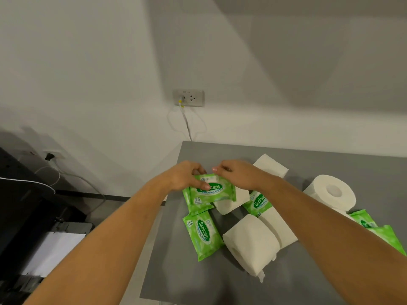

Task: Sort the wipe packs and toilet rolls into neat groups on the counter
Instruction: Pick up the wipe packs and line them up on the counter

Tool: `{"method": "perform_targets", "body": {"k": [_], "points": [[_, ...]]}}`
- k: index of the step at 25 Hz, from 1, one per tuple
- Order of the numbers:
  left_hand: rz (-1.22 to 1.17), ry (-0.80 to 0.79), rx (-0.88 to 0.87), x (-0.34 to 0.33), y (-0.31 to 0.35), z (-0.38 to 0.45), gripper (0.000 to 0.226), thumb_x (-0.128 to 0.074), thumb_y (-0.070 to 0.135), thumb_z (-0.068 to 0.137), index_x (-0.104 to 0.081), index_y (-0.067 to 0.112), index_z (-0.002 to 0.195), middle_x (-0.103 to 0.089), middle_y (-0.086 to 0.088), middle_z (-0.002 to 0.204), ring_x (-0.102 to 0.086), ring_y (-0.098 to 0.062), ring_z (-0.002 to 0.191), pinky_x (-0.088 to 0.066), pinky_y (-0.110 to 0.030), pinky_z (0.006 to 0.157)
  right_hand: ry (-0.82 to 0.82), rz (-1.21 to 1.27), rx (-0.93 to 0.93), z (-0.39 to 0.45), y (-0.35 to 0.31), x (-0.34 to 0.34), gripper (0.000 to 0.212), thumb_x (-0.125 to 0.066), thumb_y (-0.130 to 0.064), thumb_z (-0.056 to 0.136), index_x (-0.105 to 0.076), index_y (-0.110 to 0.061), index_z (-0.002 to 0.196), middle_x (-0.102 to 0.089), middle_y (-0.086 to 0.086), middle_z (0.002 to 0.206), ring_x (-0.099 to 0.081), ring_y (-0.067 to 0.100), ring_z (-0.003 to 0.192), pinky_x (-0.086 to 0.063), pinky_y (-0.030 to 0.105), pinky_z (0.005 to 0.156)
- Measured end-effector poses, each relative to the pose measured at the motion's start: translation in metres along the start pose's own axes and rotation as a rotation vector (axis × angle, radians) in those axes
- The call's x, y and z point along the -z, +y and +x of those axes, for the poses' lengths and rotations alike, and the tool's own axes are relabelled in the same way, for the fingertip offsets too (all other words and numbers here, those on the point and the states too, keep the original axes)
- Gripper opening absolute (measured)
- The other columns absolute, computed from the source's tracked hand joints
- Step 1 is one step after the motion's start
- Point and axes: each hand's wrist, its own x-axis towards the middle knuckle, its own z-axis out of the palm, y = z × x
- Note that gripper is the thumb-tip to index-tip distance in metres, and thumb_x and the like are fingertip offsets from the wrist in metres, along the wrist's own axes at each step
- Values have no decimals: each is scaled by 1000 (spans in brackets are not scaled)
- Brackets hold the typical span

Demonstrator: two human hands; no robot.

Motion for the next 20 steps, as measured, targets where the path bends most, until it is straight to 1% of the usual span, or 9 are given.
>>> {"method": "perform_targets", "body": {"k": [3,5,7,8,10,13,15,17,20], "points": [[14,40,-28,0,27,9,55,-94,29,68,-62,21,112,-71,-9,108,-71,-29,98,-59,-44,88,14,55,1,-12,11,14,35,-47,-62,94,-62,-34,81,-63,-12,79,-61,8,76,-41,28,65],[-15,106,-53,-8,44,17,59,-95,29,66,-60,20,113,-66,-7,107,-67,-22,93,-58,-35,79,51,111,-19,-26,28,27,34,-53,-64,90,-63,-34,79,-65,-10,79,-63,11,76,-43,28,64],[-196,143,-87,-22,62,26,60,-94,22,68,-59,13,117,-65,-7,106,-69,-13,82,-58,-24,65,83,235,-52,-39,47,41,37,-64,-65,82,-69,-28,84,-71,-4,82,-69,16,78,-49,31,68],[-286,154,-96,-30,71,31,61,-93,18,69,-59,9,118,-66,-10,108,-72,-13,81,-59,-24,65,88,304,-65,-45,56,48,37,-69,-62,80,-71,-26,87,-74,-4,84,-71,14,78,-53,33,70],[-355,178,-90,-46,91,45,61,-93,21,70,-60,6,120,-71,-13,113,-74,-21,93,-63,-34,78,98,396,-89,-54,75,62,33,-75,-56,77,-72,-24,89,-76,-7,84,-73,11,75,-58,33,71],[-353,184,-95,-74,122,66,50,-93,29,70,-69,7,108,-78,-13,104,-78,-23,87,-63,-32,72,126,508,-118,-69,109,83,30,-78,-50,79,-73,-22,88,-77,-4,82,-74,11,71,-58,25,63],[-311,192,-115,-93,141,80,48,-91,37,72,-72,8,104,-80,-8,97,-78,-21,86,-63,-33,76,159,567,-143,-79,134,94,29,-78,-45,81,-72,-18,90,-76,-1,80,-72,11,69,-55,23,62],[-315,219,-119,-109,154,91,47,-84,45,79,-72,7,105,-79,-1,90,-77,-17,85,-61,-31,77,196,629,-173,-86,155,104,31,-77,-40,84,-71,-11,93,-75,-2,76,-71,9,66,-53,19,58],[-388,292,-82,-131,170,108,48,-64,51,94,-69,6,110,-76,-3,99,-73,-21,99,-60,-38,87,278,715,-206,-93,190,124,28,-74,-38,87,-73,-11,96,-77,-2,78,-72,6,65,-53,16,55]]}}
